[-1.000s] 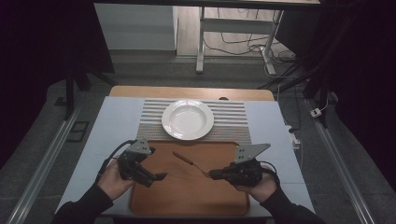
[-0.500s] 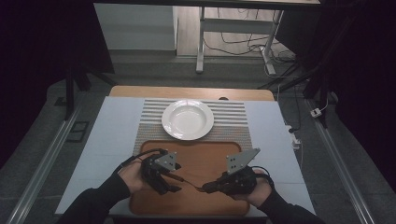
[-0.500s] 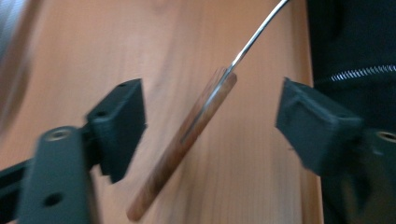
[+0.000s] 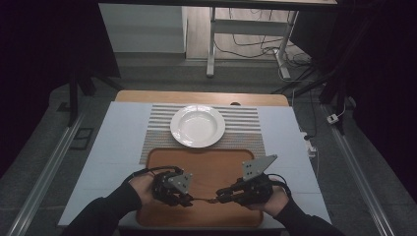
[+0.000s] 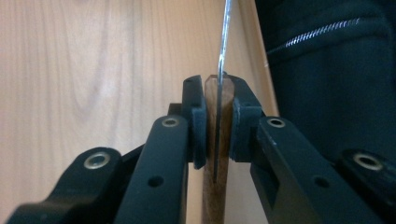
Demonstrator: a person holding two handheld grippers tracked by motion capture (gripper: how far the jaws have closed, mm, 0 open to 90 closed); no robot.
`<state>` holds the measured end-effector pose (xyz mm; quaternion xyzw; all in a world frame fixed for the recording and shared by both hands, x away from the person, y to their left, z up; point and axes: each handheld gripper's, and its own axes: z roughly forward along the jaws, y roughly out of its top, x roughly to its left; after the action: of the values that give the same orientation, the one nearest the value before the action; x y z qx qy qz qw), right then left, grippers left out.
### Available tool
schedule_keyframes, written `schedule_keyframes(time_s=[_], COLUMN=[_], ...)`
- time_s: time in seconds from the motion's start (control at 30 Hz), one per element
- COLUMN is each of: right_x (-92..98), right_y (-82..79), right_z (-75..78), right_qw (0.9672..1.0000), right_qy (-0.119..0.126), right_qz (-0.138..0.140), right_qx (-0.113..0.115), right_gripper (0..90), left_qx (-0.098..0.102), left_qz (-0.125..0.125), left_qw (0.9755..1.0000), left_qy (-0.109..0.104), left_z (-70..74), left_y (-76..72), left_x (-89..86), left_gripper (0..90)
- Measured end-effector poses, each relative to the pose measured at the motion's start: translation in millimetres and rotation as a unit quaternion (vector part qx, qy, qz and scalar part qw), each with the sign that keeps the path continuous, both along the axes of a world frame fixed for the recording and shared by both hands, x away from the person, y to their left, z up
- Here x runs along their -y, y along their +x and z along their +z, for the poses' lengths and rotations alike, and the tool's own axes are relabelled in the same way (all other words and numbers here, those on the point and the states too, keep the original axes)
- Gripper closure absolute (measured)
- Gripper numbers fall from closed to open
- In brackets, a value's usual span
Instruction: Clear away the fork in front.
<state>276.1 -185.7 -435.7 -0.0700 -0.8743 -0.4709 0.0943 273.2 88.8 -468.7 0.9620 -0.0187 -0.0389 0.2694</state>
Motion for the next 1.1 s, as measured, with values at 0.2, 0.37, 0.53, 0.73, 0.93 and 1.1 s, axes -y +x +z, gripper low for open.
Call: schedule_keyframes(time_s=[0.2,0.37,0.53,0.73,0.93,1.1], right_x=[13.9,27.6,47.5,76.2,90.3,96.3], right_y=[-7.6,-14.9,-27.8,-43.0,-50.5,-54.5], right_z=[-3.3,-0.2,0.3,-3.5,-8.0,-11.1], right_qw=[0.9964,0.9860,0.9583,0.9423,0.9290,0.9234], right_qy=[-0.014,-0.023,-0.050,-0.046,-0.058,-0.068], right_qz=[-0.083,-0.160,-0.264,-0.317,-0.356,-0.370], right_qx=[0.012,0.042,0.097,0.097,0.085,0.079], right_gripper=[52.6,35.3,20.2,12.8,7.4,4.1], left_qx=[-0.039,-0.046,-0.024,-0.044,-0.092,-0.113], left_qz=[0.088,0.144,0.201,0.266,0.345,0.396], left_qw=[0.9953,0.9885,0.9792,0.9629,0.9341,0.9113], left_qy=[0.003,0.002,0.018,0.013,0.000,0.017], left_z=[3.0,2.7,2.2,-1.2,-4.4,-13.4], left_y=[-7.4,-5.3,-10.7,-15.0,-10.2,-4.6], left_x=[-18.0,-32.2,-39.4,-50.6,-62.8,-61.9], left_gripper=[79.4,79.4,79.3,79.2,79.2,79.2])
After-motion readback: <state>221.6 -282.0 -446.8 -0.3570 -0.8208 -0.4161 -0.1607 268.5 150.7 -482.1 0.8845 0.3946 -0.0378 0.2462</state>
